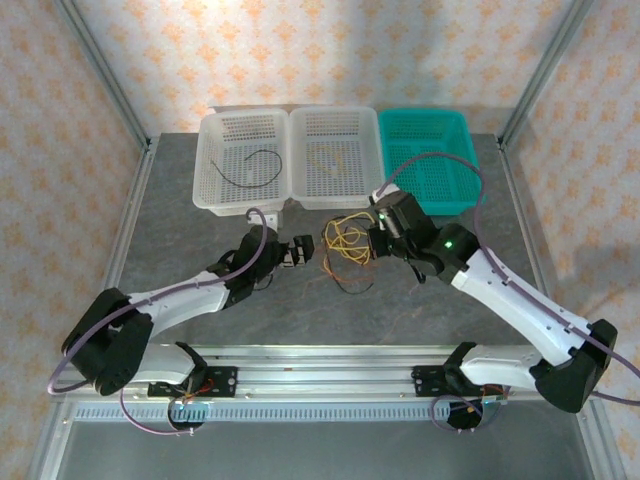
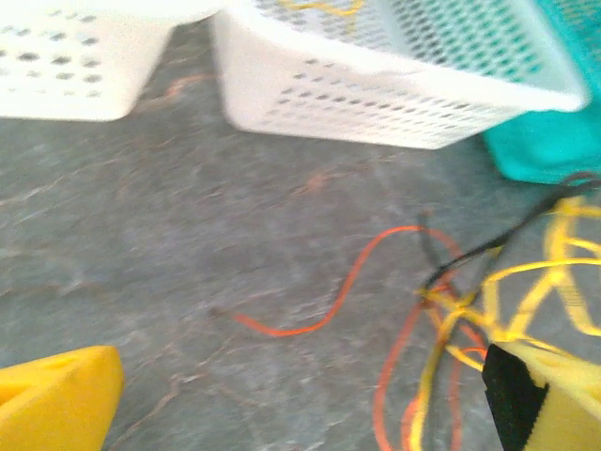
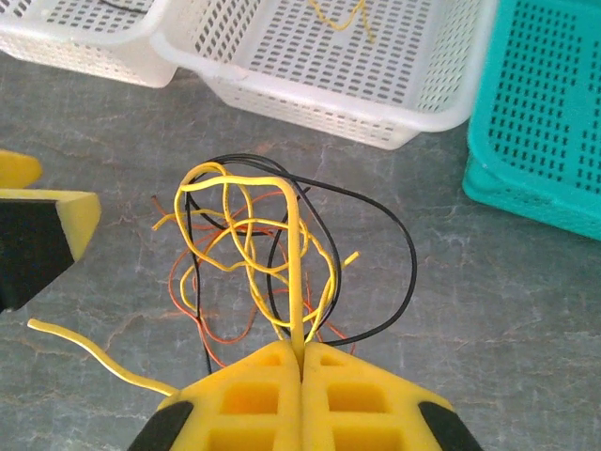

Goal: Untangle the cables

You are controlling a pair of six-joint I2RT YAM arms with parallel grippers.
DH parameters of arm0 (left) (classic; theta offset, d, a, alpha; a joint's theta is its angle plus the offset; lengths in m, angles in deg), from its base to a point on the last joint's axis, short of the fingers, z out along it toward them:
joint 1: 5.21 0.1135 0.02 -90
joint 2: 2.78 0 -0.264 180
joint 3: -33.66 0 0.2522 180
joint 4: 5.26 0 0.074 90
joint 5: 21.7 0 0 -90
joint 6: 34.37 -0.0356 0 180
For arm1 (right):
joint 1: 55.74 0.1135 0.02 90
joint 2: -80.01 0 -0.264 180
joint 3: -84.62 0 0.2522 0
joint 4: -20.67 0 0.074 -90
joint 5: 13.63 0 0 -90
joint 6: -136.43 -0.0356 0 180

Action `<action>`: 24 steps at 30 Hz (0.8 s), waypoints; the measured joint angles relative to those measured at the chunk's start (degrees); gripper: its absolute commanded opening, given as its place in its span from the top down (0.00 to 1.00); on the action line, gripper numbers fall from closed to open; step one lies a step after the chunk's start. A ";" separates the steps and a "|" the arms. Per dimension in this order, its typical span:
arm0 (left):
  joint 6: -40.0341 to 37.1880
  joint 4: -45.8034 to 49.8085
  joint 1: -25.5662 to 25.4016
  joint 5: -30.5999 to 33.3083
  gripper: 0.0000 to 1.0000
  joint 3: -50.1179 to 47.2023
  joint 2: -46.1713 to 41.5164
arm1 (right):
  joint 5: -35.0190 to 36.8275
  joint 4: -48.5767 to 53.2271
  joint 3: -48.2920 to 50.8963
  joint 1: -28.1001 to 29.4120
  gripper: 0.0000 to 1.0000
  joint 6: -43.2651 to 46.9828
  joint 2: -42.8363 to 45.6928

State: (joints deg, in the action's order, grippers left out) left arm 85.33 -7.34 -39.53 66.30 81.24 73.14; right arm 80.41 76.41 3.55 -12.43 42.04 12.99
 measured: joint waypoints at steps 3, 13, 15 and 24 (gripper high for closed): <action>-1.57 -2.47 -0.02 -3.96 0.01 -0.63 0.61 | -1.51 -1.27 1.79 0.00 1.00 -0.02 -0.09; -2.82 -7.41 -0.02 -10.86 0.01 -0.52 6.05 | -5.20 -4.59 5.33 0.00 1.00 -0.11 -0.15; -2.82 -7.80 -0.02 -10.88 0.01 -0.11 7.32 | -5.60 -4.87 5.70 0.00 1.00 -0.28 -0.15; -2.54 -6.67 -0.02 -3.56 0.01 3.17 15.32 | -6.64 -5.42 5.84 0.00 1.00 -0.46 -0.04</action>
State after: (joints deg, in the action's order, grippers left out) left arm 82.79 -14.00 -39.56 62.74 84.41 88.46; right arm 73.76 70.99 9.38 -12.43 41.58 12.95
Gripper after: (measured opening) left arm 0.994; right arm 0.038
